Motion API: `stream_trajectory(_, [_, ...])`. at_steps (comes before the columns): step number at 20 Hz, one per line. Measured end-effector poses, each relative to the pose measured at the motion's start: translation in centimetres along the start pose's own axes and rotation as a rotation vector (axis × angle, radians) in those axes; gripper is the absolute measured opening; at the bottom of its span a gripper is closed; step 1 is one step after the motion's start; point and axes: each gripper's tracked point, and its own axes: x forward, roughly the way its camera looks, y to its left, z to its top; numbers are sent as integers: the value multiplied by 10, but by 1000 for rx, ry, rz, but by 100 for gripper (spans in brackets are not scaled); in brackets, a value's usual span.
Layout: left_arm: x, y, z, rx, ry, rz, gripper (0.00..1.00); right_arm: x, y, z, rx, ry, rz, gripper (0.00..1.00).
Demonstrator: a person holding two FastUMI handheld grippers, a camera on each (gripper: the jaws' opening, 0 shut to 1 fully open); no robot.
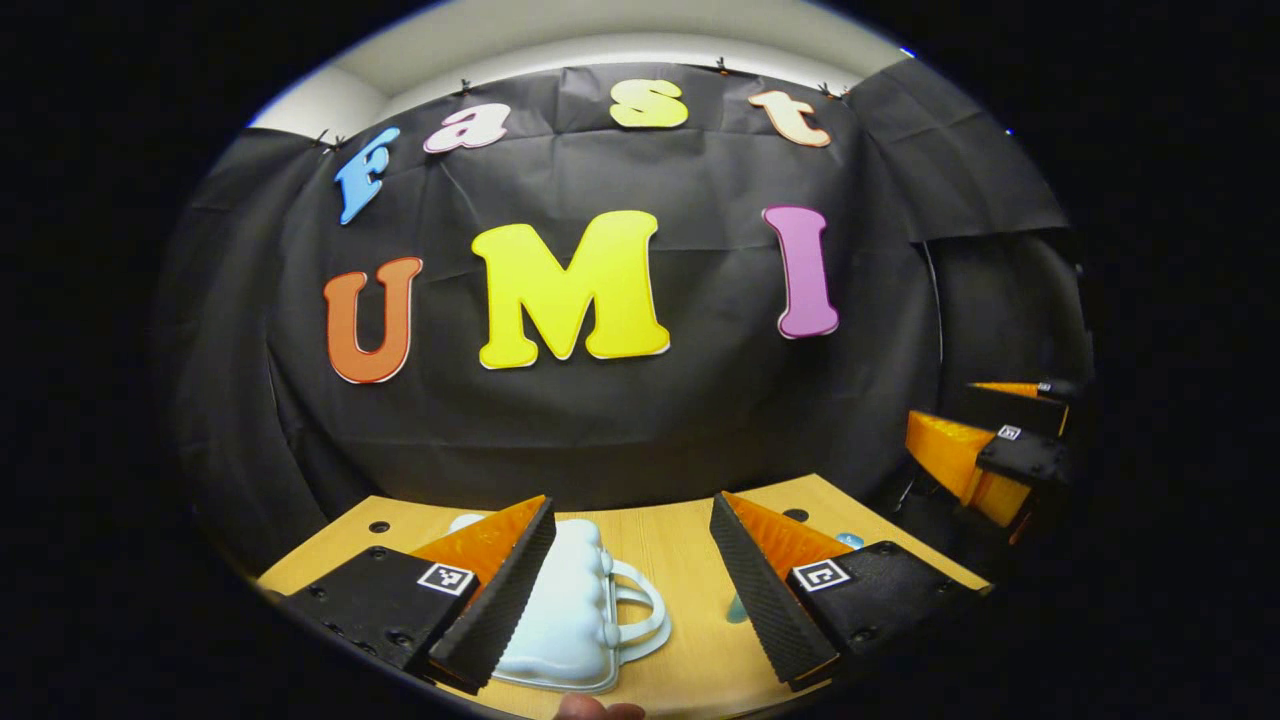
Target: First open the suitcase, pack the skin care products into it, and then close the suitcase.
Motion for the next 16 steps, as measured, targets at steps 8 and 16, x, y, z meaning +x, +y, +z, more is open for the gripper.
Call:
stream_trajectory(8, [42, -11, -82, 510, 154, -164, 98, -15, -45, -32, -39, 71, -91, 80])
stream_trajectory(16, [64, -23, -171, 993, 395, -305, 98, -23, -102, -43, -48, 104, -221, 80])
